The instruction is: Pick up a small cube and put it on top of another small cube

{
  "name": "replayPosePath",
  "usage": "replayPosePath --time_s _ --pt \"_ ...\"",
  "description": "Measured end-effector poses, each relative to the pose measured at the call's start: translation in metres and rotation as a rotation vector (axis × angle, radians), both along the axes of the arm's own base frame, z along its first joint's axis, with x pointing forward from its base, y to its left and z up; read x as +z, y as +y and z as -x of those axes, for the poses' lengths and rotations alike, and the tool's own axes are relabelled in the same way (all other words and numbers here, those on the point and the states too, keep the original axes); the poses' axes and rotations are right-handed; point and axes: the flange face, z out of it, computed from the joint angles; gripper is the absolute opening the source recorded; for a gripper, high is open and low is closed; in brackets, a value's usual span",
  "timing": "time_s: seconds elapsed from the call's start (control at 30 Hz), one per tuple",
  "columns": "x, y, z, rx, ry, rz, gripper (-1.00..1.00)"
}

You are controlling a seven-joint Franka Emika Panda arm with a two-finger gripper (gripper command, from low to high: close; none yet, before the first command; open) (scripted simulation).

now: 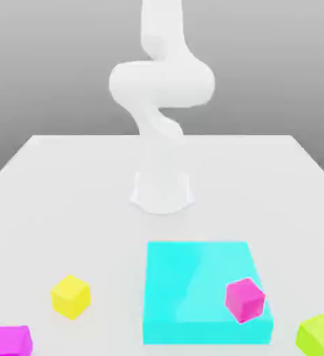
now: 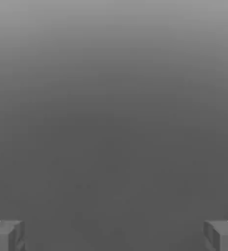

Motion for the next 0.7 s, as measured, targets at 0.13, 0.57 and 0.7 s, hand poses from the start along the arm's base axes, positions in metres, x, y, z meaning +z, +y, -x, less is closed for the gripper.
replayPosePath --time_s 0.13,0.57,0.7 --pt "-0.080 -0.031 -0.044 -0.081 0.127 -0.022 0.00" --pt "-0.352 -0.130 -0.057 -0.341 0.518 -0.131 0.00" --pt "-0.430 -0.153 -0.026 -0.427 0.636 -0.178 0.00"
